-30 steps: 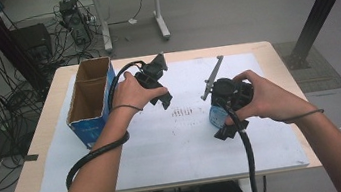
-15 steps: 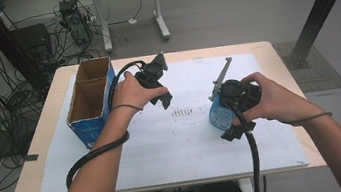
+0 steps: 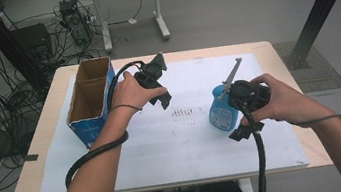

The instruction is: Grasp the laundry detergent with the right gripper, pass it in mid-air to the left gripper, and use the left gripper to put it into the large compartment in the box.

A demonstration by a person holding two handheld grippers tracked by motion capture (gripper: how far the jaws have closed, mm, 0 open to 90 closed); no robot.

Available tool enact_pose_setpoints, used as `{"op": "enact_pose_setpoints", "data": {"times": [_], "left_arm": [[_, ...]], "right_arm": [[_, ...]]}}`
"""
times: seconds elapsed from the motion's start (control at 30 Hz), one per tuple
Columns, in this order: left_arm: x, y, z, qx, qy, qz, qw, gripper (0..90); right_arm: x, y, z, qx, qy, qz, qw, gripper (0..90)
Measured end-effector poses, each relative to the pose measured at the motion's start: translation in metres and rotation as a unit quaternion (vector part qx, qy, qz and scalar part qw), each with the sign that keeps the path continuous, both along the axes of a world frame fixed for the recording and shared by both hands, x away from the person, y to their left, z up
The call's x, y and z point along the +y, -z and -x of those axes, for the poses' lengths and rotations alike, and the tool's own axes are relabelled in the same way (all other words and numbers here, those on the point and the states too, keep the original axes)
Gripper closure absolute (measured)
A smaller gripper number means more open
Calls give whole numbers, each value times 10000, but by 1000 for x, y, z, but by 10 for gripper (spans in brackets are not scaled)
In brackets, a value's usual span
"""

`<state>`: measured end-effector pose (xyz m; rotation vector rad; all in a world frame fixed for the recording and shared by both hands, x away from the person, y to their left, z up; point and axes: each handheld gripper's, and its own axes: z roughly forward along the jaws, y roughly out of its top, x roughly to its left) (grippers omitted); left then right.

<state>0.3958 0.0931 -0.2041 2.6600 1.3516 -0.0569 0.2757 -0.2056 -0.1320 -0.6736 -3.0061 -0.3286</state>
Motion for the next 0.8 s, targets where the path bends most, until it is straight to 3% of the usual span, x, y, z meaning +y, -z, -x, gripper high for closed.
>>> {"op": "enact_pose_setpoints", "data": {"times": [0.8], "left_arm": [[-2,2,-2,22,-19,19,10000,97]], "right_arm": [[-32,9,1,40,409,38,9991,89]]}}
